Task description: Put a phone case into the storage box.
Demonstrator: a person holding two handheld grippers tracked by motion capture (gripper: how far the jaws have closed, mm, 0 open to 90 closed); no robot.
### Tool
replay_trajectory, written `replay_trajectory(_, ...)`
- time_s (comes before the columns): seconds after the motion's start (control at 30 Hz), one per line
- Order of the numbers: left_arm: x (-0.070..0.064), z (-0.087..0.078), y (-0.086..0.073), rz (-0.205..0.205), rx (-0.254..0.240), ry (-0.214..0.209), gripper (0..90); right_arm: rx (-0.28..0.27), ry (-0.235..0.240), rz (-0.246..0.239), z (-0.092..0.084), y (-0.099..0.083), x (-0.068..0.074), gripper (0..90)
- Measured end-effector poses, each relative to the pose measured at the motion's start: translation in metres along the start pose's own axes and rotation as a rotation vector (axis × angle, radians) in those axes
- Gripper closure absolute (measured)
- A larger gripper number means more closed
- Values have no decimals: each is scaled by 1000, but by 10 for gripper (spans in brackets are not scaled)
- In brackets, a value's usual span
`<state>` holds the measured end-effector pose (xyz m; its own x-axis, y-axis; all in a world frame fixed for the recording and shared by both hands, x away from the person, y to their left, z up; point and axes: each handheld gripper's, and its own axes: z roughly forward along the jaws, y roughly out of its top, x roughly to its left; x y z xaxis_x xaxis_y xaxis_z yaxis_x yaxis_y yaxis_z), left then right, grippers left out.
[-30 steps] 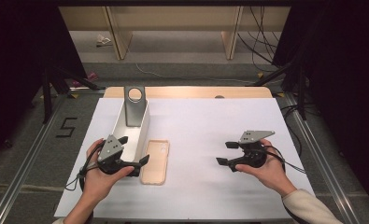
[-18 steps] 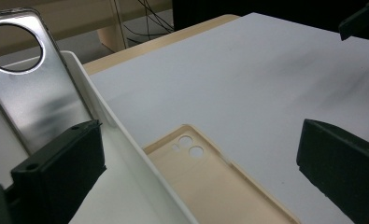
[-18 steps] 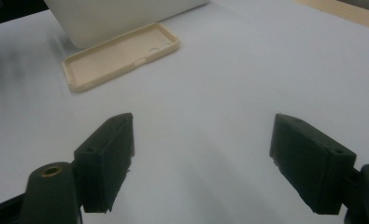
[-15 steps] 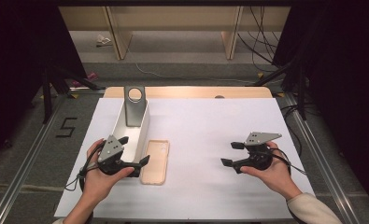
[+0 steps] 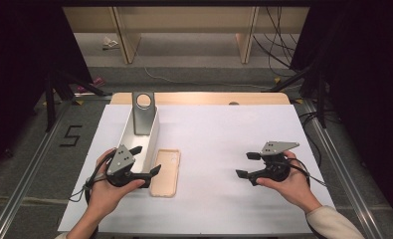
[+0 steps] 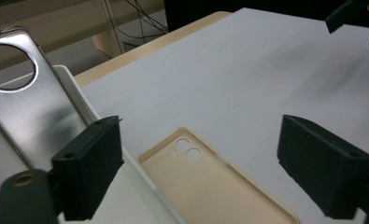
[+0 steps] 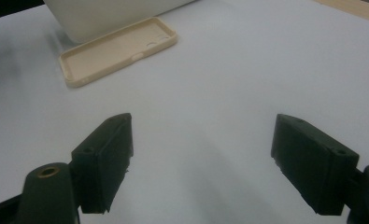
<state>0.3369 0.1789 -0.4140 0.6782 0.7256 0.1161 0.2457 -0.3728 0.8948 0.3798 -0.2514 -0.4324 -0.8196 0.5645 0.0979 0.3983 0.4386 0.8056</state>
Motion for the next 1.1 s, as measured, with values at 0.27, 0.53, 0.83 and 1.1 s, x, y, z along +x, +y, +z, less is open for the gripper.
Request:
replay_trajectory(0.27,-13,9,16,237,241,-113,284,-6,-5,4,-1,0,-1,218)
replay_trajectory(0.53,-30,29,20,401,447,-212,342,-7,-9,13,-2,0,-2,218)
replay_trajectory(0.83,-45,42,15,589,609,-228,393,-12,-9,15,-3,0,-3,218)
replay_trajectory(1.1,-53,51,4,678,680,-233,386,-11,-6,15,-3,0,-3,219)
